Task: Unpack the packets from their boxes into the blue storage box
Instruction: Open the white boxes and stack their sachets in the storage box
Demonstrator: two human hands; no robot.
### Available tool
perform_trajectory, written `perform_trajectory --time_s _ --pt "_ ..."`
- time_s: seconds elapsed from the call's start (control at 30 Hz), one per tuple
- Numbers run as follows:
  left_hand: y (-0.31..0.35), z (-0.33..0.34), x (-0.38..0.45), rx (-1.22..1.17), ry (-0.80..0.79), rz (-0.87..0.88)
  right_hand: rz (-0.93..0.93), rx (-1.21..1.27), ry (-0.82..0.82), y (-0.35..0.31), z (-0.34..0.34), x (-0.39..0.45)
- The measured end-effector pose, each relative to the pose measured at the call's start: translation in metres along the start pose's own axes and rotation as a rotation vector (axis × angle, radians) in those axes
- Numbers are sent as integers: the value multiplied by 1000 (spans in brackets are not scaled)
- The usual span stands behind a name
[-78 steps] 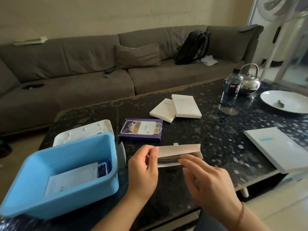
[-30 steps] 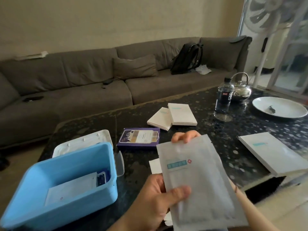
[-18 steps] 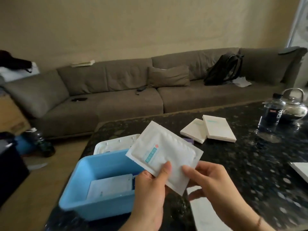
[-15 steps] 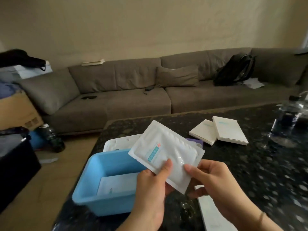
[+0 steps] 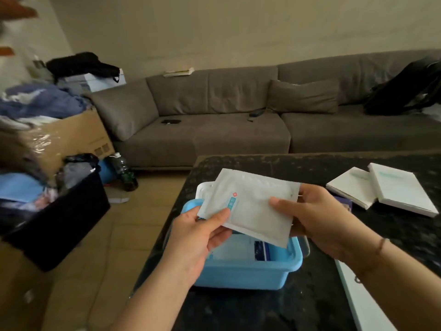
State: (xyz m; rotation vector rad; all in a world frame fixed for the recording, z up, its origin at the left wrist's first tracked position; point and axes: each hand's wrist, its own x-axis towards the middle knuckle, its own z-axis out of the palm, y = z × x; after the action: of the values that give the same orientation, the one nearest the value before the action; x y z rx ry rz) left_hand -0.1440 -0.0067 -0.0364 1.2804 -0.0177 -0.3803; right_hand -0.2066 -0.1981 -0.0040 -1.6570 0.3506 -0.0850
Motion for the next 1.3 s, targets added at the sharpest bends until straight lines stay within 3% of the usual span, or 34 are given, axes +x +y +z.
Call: perform_trajectory --time_s 0.1,0.27,0.37,0.53,0.77,0.9,1.07,1.3 --pt "8 -21 11 174 43 82 -28 -137 17 -2 9 18" --pt "26 -47 40 691 153 491 58 -350 -39 0 21 45" --pt "29 -45 53 893 89 576 168 -423 -107 8 36 58" --pt "10 -42 78 1346 -133 527 350 -440 -188 27 58 76" --pt "-10 -33 77 1813 -334 274 389 -506 -240 52 69 86" --pt "-17 -30 77 1872 -438 205 374 -635 -248 53 72 86" --pt "-25 -32 80 1865 -400 195 169 -1182 -270 50 63 84" --pt "-26 -30 79 1885 -365 204 150 -1266 -366 61 64 82"
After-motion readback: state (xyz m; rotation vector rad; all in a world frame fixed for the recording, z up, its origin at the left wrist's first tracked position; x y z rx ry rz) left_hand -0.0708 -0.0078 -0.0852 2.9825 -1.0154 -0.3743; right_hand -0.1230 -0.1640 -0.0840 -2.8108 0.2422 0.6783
